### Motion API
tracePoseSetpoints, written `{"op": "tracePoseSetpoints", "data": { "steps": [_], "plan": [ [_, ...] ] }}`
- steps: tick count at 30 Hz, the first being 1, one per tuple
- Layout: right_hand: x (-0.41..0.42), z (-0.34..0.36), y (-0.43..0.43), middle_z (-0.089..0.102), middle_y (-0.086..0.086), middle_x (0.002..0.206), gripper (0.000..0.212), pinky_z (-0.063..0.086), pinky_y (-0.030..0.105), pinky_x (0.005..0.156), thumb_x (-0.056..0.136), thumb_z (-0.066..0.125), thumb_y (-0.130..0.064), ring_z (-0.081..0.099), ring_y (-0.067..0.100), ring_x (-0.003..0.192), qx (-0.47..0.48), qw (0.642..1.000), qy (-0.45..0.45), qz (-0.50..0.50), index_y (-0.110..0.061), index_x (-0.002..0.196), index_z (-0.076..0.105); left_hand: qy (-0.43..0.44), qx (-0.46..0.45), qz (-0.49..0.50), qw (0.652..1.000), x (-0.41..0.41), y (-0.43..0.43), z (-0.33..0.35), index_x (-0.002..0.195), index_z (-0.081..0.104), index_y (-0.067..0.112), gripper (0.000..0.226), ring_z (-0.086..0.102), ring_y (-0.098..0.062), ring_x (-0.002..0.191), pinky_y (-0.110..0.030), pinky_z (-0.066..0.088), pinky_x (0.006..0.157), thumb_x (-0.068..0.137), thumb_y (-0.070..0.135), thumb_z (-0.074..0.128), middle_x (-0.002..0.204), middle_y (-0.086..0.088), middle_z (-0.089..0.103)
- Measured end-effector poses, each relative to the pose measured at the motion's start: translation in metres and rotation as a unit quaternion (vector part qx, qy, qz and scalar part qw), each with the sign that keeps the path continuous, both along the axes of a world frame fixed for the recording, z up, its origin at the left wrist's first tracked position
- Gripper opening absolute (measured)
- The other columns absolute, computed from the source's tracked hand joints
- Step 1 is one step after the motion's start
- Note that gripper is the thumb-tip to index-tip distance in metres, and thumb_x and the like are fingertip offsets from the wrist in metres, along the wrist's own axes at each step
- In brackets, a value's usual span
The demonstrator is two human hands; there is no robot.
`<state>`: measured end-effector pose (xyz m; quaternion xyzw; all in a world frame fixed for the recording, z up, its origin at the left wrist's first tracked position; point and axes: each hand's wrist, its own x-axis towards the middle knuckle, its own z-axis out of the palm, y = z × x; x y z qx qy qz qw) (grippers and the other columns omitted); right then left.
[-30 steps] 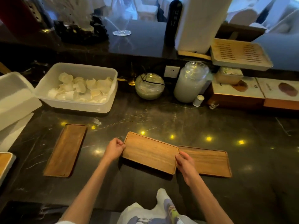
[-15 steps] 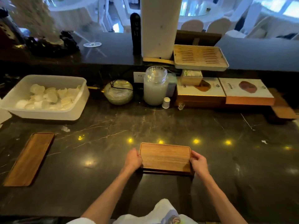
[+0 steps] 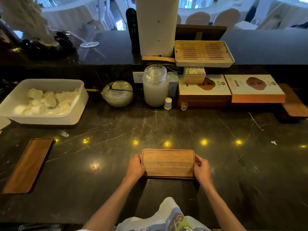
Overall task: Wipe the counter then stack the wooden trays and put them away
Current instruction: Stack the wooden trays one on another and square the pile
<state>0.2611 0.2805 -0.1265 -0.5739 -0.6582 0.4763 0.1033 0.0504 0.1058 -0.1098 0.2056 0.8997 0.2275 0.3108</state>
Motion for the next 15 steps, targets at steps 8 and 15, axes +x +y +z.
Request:
{"op": "tracePoseSetpoints", "data": {
  "steps": [8, 15],
  "plan": [
    [0.0038, -0.0010, -0.0021, 0.068, -0.004, 0.102, 0.038, 0.059, 0.031, 0.076, 0.097, 0.053, -0.009, 0.063, 0.010, 0.087, -0.019, 1.000, -0.011, -0.021, -0.018, 0.133, 0.057, 0.020, -0.004, 0.011, 1.000, 0.0025, -0.0001, -0.0062, 0.089, 0.051, 0.018, 0.011, 0.056, -0.011, 0.083, -0.023, 0.045, 0.067, 0.091, 0.011, 0.060, 0.096, -0.001, 0.060],
    [0.0049, -0.0030, -0.0049, 0.068, 0.000, 0.116, 0.039, 0.050, 0.018, 0.071, 0.098, 0.049, -0.010, 0.058, 0.008, 0.093, -0.029, 0.999, -0.010, -0.012, -0.020, 0.136, 0.054, 0.008, 0.014, 0.025, 1.000, 0.0065, 0.0013, -0.0086, 0.096, 0.053, 0.015, 0.010, 0.057, -0.012, 0.086, -0.022, 0.046, 0.066, 0.091, 0.011, 0.060, 0.095, 0.002, 0.056]
  ]
}}
